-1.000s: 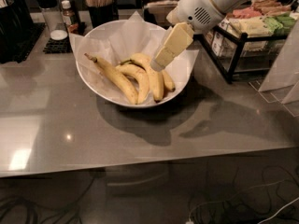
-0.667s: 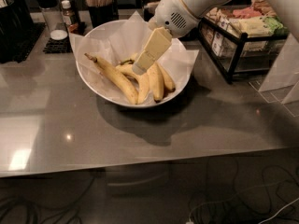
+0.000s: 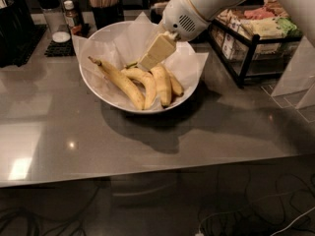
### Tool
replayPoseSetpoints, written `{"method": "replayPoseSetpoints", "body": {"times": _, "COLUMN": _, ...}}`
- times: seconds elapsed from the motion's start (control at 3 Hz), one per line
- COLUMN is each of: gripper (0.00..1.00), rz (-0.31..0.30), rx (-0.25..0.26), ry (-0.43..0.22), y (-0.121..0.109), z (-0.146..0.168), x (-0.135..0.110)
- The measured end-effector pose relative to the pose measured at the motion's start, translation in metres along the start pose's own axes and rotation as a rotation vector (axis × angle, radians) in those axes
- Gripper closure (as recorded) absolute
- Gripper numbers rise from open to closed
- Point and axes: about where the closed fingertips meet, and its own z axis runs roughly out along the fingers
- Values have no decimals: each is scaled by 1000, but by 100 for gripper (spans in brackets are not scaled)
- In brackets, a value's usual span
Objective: Pick banana from white bowl
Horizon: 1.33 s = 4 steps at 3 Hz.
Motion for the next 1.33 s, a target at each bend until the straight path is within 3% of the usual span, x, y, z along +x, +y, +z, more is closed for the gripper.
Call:
{"method": "replayPoseSetpoints", "body": {"times": 0.67, "gripper": 28, "rz": 9, "rx": -120, "ry": -25, "y": 13, "z": 52, "x": 5}}
{"method": "replayPoseSetpoints", "body": {"times": 1.33, "gripper": 30, "rz": 25, "rx": -133, "ry": 0, "y": 15, "z": 77, "x": 1}}
